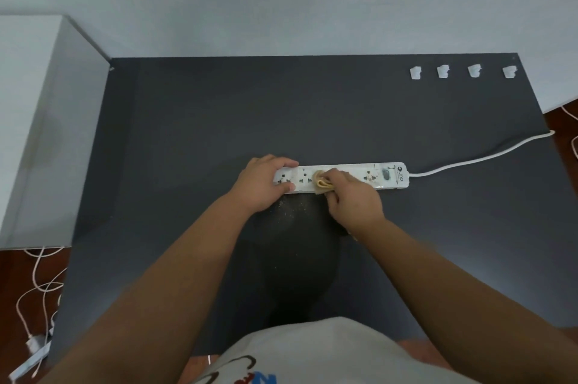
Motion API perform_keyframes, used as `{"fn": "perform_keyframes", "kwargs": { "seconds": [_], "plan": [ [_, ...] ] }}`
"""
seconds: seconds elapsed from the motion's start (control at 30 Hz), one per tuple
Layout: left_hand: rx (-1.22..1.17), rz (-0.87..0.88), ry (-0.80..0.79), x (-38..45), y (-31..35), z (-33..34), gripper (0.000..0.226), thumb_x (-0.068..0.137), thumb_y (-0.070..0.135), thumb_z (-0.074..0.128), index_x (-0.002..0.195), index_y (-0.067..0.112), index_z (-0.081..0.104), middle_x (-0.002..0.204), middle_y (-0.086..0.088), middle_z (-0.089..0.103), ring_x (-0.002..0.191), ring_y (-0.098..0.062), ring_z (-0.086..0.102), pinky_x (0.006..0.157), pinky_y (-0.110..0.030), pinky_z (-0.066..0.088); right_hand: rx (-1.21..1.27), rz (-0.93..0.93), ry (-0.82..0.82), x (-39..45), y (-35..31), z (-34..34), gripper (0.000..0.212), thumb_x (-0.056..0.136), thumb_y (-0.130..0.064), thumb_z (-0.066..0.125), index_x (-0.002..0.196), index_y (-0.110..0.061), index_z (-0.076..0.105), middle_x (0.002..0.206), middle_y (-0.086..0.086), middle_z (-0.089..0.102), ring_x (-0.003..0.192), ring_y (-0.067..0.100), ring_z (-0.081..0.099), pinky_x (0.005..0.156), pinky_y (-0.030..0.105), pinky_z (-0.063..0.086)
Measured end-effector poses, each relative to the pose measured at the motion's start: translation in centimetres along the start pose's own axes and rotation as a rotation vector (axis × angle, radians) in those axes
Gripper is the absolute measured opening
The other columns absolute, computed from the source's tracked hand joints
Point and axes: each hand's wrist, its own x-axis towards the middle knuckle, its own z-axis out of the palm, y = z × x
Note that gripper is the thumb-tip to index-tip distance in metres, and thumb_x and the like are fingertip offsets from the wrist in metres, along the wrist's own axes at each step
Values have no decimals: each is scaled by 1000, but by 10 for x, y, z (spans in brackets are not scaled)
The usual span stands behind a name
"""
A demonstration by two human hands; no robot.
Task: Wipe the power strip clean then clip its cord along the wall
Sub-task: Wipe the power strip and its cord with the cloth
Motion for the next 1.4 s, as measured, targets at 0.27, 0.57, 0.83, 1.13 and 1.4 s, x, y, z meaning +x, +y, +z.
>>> {"fn": "perform_keyframes", "kwargs": {
  "seconds": [0.27, 0.57, 0.83, 1.13, 1.4],
  "plan": [
    [88, 49, -4, 2, 1, -1, 47, 84, 35, 67, 128, 37, 53, 126, 9, 54, 120, -18, 45, 103, -38, 38, 117, -67, -140, -4, 1, -21, 20, 87, -22, 54, 106, -26, 58, 90, -1, 69, 80, 24, 63, 62, 29, 43],
    [215, 228, 37, 2, 35, 22, 57, 84, 31, 64, 138, 24, 47, 140, 8, 49, 127, -17, 46, 109, -35, 36, 2, 310, 70, 8, 61, -32, 29, 92, -17, 46, 118, -22, 58, 109, 6, 63, 94, 29, 61, 73, 37, 49],
    [252, 165, 130, 3, 53, 38, 54, 86, 31, 65, 137, 29, 48, 132, 8, 54, 116, -19, 54, 98, -34, 44, 54, 207, 6, 6, 63, -28, 28, 89, -14, 45, 114, -20, 56, 108, 2, 63, 93, 29, 61, 70, 38, 51],
    [214, 130, 139, 4, 51, 37, 47, 86, 29, 66, 131, 27, 54, 131, 10, 55, 118, -19, 53, 102, -34, 41, 73, -64, -20, 3, 89, -60, 32, 85, -16, 54, 113, -27, 63, 112, -4, 69, 99, 22, 65, 79, 39, 54],
    [209, 98, 154, 5, 51, 44, 48, 86, 29, 65, 133, 30, 52, 132, 13, 53, 119, -17, 52, 96, -32, 45, -12, 70, -91, 6, 67, -32, 36, 89, -12, 46, 121, -26, 56, 117, 1, 60, 97, 32, 61, 73, 42, 52]
  ]
}}
